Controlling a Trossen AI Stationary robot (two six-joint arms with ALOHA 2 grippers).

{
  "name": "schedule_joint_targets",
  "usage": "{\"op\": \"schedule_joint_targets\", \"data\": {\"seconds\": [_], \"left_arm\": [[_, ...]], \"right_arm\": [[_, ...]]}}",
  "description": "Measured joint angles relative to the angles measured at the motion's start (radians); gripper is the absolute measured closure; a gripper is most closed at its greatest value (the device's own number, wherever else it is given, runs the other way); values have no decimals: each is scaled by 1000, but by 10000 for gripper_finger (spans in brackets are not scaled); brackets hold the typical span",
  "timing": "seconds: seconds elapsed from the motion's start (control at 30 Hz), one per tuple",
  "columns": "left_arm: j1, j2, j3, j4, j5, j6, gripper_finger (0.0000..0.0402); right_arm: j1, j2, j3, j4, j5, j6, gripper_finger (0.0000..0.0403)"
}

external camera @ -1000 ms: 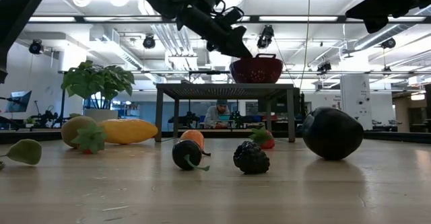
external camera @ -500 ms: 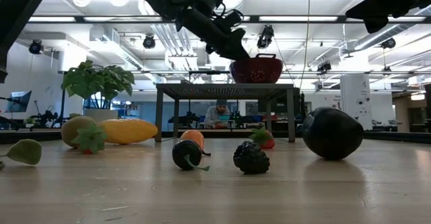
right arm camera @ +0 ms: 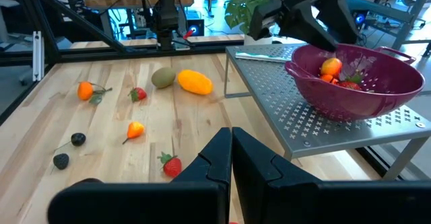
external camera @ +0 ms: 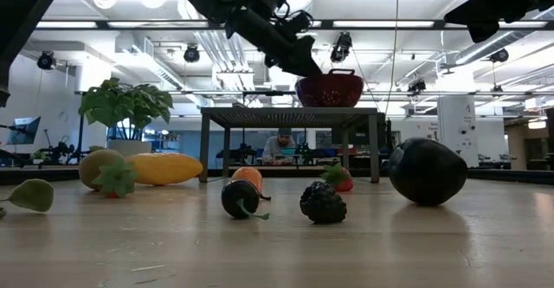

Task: Pick & Place Fruit
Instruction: Put the black cherry into the violet strainer bowl on the shelf

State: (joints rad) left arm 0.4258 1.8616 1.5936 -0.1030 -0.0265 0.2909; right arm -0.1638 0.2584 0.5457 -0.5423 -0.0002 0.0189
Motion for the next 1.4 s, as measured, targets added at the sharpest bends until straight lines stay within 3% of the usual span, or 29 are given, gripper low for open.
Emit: {"op": "schedule_joint_targets", "data": {"seconds": [0.3, 0.6, 1.2, 1.4], "left_arm": [[-36, -41, 39, -95, 1, -1, 220], [-123, -89, 115, -359, 2, 28, 220], [-377, -168, 95, -705, 2, -13, 218], [-476, -168, 39, -738, 4, -38, 218]], "right_arm": [[0, 0, 0, 0, 0, 0, 394], [0, 0, 0, 0, 0, 0, 394], [0, 0, 0, 0, 0, 0, 394], [0, 0, 0, 0, 0, 0, 394]]}}
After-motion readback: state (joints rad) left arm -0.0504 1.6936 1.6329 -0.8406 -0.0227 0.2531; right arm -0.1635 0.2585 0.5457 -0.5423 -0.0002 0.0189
